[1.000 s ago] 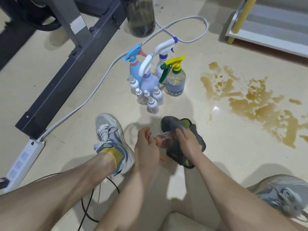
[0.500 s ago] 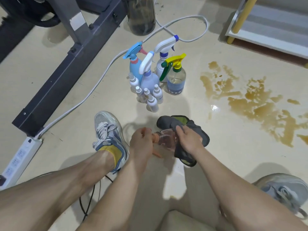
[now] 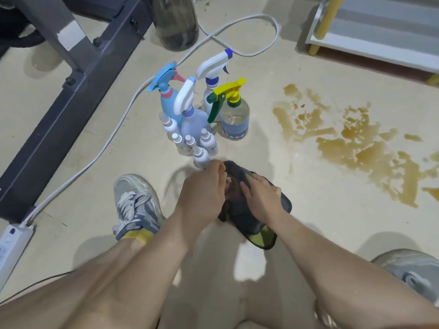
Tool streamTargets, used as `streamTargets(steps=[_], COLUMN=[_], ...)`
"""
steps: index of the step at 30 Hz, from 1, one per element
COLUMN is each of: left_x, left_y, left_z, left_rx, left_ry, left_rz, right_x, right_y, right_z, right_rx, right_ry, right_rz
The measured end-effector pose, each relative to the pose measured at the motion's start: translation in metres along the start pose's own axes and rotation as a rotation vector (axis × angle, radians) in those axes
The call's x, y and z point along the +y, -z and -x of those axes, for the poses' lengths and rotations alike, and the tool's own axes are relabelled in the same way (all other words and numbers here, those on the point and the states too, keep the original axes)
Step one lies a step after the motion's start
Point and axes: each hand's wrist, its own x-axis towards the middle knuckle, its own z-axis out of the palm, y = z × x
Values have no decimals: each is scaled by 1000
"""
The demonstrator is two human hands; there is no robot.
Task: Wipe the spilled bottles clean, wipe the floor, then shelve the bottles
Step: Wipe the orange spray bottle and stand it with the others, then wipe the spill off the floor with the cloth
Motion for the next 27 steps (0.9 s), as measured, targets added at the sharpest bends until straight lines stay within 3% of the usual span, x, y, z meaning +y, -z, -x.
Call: streamTargets(steps=[4,8,12,15,18,21,23,26,27], left_x=[2,16,26,35,47,64,90,132,141], left_y=[6,14,16,13,16,25,27,27,27], left_z=[-14,-35,-68,-89,-93,-79,-58,-19,-10], left_rx=[-20,37,124,-42,-78,82,41,-333,-365], left_ry=[-38,-139,-270,-92,-47,-249,-247,12,43], left_rz=[-42,-109,-130,-232,-386,-379,-109,384,486], right_x=[11,46,82,79,71,54,39,28,27], right_y=[5,32,76,109,135,164,186,219,231], right_z=[-7,1,22,40,50,56,63,79,86], right_rx=[93,132,133,56,-107,-195,-208,-246,-288], right_ry=[-117,-396,-608,-688,-555,-371,-259,-81,-19], right_rz=[80,-60,-534,-1121,-1272,-1280,-1247,-1351,-1358])
